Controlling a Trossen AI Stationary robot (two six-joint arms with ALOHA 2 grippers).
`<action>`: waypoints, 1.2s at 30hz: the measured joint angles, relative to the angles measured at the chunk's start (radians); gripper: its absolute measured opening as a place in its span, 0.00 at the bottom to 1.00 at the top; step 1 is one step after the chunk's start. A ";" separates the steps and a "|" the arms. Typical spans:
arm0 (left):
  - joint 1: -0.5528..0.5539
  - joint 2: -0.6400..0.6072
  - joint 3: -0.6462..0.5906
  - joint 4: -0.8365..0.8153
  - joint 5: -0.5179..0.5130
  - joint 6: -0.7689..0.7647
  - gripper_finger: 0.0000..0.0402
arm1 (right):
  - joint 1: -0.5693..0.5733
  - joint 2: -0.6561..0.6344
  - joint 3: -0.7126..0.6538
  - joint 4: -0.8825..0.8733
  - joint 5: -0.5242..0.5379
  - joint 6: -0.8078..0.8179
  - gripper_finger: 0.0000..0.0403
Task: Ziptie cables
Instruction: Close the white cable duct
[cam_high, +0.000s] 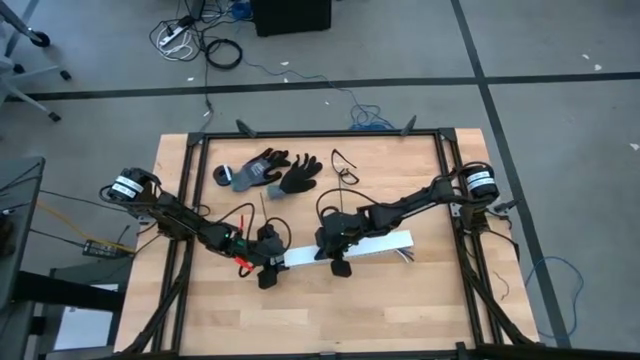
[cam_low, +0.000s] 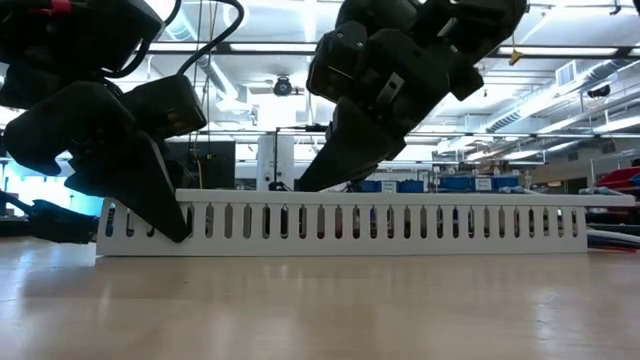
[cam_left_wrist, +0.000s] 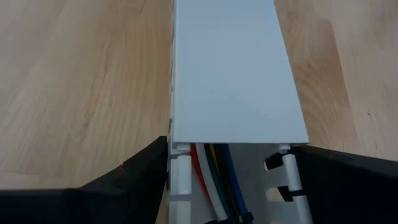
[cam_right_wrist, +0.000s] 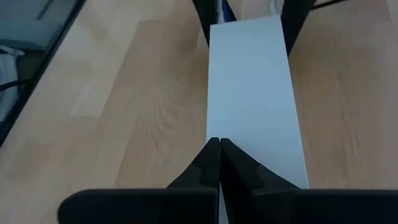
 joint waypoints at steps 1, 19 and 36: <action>0.000 0.001 0.000 0.003 0.000 0.002 0.63 | -0.004 0.001 0.000 0.009 -0.010 -0.004 0.00; -0.010 -0.057 -0.056 0.050 0.118 -0.043 0.76 | -0.032 0.002 -0.002 -0.040 -0.034 -0.013 0.00; -0.215 -0.156 -0.060 -0.197 -0.292 -0.101 0.74 | -0.060 0.003 -0.006 0.012 -0.005 0.128 0.00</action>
